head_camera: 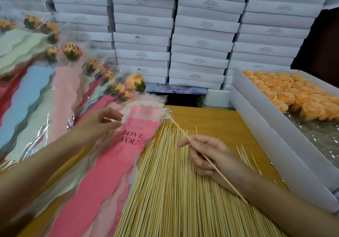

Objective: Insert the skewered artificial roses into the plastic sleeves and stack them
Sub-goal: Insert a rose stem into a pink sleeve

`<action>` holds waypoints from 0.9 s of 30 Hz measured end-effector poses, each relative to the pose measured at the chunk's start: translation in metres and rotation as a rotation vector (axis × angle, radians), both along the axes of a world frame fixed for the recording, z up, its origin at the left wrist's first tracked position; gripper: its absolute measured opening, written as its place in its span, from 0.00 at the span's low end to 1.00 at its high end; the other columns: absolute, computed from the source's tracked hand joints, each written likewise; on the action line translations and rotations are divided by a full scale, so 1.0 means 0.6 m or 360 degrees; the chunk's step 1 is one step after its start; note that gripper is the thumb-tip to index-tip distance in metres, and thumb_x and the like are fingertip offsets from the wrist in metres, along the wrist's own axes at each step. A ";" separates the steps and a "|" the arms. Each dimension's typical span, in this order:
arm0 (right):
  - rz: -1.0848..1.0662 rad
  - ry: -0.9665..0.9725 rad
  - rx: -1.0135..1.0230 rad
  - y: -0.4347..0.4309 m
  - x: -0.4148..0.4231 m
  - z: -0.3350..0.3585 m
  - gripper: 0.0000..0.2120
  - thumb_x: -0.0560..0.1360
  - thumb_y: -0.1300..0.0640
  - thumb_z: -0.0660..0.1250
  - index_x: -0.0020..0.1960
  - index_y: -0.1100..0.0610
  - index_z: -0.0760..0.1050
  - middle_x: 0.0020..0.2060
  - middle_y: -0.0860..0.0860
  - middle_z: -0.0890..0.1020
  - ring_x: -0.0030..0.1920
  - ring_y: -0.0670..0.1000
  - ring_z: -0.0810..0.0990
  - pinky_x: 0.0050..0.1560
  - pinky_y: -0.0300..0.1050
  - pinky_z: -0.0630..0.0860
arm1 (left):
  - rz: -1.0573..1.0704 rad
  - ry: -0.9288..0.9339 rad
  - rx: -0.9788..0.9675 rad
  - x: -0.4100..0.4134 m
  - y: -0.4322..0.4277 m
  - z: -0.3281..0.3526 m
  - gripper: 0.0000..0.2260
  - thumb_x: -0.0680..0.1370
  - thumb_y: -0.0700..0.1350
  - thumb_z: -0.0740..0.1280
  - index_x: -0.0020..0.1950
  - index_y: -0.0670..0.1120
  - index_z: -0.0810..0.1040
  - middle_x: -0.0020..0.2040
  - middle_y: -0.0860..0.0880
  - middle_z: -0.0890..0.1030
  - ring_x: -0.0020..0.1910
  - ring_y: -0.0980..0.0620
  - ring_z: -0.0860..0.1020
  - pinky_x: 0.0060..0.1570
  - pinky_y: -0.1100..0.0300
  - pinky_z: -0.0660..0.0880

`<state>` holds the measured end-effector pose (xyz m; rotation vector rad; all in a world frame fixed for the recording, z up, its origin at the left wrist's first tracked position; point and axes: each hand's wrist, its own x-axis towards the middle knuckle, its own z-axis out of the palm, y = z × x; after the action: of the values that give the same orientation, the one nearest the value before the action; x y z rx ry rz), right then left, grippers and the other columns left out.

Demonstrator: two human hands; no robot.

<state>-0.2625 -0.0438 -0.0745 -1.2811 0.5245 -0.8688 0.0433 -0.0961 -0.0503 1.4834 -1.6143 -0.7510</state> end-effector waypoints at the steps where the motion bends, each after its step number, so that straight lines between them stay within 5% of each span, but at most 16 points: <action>1: -0.0056 -0.0036 -0.0014 -0.001 -0.001 0.000 0.13 0.76 0.53 0.64 0.54 0.58 0.81 0.29 0.49 0.73 0.24 0.41 0.65 0.24 0.33 0.66 | 0.0022 -0.0235 -0.0056 -0.002 -0.001 -0.008 0.04 0.77 0.43 0.70 0.50 0.48 0.78 0.46 0.49 0.81 0.44 0.49 0.78 0.40 0.61 0.74; 5: -0.0279 -0.0119 -0.0062 -0.002 -0.003 0.002 0.11 0.76 0.54 0.63 0.52 0.58 0.82 0.29 0.50 0.72 0.25 0.42 0.64 0.24 0.33 0.64 | 0.0062 -0.0942 0.0026 -0.002 0.000 -0.023 0.20 0.70 0.65 0.67 0.53 0.54 0.73 0.40 0.53 0.77 0.38 0.54 0.76 0.36 0.57 0.70; 9: -0.0455 -0.0151 -0.0037 -0.003 -0.003 0.002 0.11 0.75 0.56 0.62 0.50 0.59 0.81 0.28 0.50 0.72 0.24 0.42 0.63 0.24 0.34 0.64 | 0.0049 -0.1190 0.0044 -0.002 0.004 -0.026 0.29 0.61 0.74 0.58 0.54 0.58 0.69 0.37 0.57 0.75 0.36 0.58 0.74 0.33 0.59 0.66; 18: -0.0514 -0.0088 -0.0043 -0.003 -0.003 0.002 0.10 0.75 0.54 0.63 0.49 0.55 0.83 0.29 0.50 0.72 0.24 0.42 0.64 0.25 0.34 0.67 | 0.0041 -0.0841 -0.0319 0.001 0.001 -0.034 0.18 0.72 0.50 0.74 0.58 0.53 0.71 0.31 0.52 0.73 0.31 0.53 0.72 0.34 0.52 0.69; 27: -0.0529 -0.0080 -0.0035 -0.003 -0.003 0.002 0.10 0.74 0.54 0.64 0.49 0.56 0.82 0.29 0.50 0.72 0.24 0.42 0.64 0.25 0.34 0.66 | 0.0039 -0.0458 -0.0494 0.003 0.000 -0.032 0.14 0.76 0.37 0.69 0.57 0.54 0.76 0.39 0.52 0.79 0.36 0.48 0.78 0.36 0.69 0.69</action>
<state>-0.2644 -0.0459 -0.0734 -1.2065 0.7017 -1.1824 0.0449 -0.0963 -0.0693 1.4249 -1.8254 -0.2619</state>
